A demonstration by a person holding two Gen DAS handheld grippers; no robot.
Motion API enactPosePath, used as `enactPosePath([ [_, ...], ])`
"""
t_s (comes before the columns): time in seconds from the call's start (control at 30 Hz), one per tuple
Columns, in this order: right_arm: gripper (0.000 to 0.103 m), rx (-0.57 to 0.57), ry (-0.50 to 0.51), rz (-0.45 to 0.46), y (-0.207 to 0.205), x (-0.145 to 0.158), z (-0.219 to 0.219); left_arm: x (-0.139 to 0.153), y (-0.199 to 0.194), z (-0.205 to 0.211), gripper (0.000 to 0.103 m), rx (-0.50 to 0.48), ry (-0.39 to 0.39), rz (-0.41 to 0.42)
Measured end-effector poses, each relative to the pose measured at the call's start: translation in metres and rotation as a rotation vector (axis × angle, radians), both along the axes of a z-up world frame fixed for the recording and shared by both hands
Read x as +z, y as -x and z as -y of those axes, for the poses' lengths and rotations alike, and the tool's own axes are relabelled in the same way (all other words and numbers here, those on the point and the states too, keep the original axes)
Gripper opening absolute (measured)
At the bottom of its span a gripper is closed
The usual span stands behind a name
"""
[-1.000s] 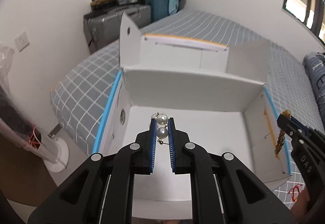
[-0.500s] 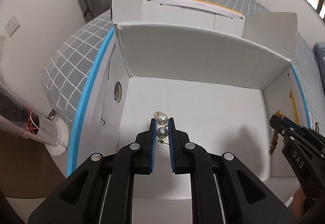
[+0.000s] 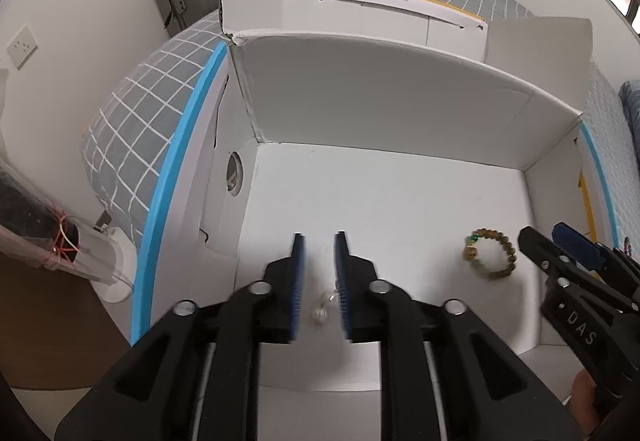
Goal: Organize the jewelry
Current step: 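Open the left tool dropping pearls while the right tool releases the brown bracelet into the box, then move both open tools back over the bed toward the red bracelets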
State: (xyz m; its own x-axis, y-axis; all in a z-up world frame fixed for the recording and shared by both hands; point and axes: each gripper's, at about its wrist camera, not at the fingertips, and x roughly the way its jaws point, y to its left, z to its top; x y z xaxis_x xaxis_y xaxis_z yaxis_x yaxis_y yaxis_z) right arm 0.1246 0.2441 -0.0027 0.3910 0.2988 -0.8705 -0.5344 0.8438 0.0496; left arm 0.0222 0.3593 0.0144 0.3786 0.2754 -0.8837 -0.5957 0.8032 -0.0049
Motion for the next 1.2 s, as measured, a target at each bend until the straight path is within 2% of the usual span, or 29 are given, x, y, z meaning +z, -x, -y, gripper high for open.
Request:
enactPosePath([
  [0.07,0.062,0.000,-0.003,0.011,0.001,0.003,0.000,0.003,0.002,0.001,0.041,0.009,-0.019,0.008],
  [0.13,0.066,0.003,-0.008,0.015,0.001,0.004,0.000,0.008,0.004,0.001,0.047,0.015,-0.035,0.017],
  [0.2,0.071,0.002,-0.016,0.023,0.002,0.008,0.001,0.012,0.006,0.002,0.064,0.015,-0.038,0.029],
  [0.27,0.075,0.001,-0.029,0.031,0.003,0.012,0.002,0.017,0.008,0.004,0.074,0.017,-0.068,0.042],
  [0.4,0.080,-0.008,-0.051,0.057,0.005,0.021,0.006,0.026,0.011,0.006,0.083,0.019,-0.067,0.079],
  [0.7,0.081,-0.019,-0.077,0.098,0.010,0.041,0.022,0.034,0.015,0.011,0.089,0.033,-0.090,0.110],
  [1.03,0.081,-0.049,-0.084,0.139,0.016,0.062,0.055,0.050,0.005,0.043,0.090,-0.019,-0.093,0.148],
  [1.2,0.081,-0.082,-0.096,0.164,0.019,0.077,0.086,0.062,-0.003,0.070,0.090,-0.062,-0.102,0.172],
])
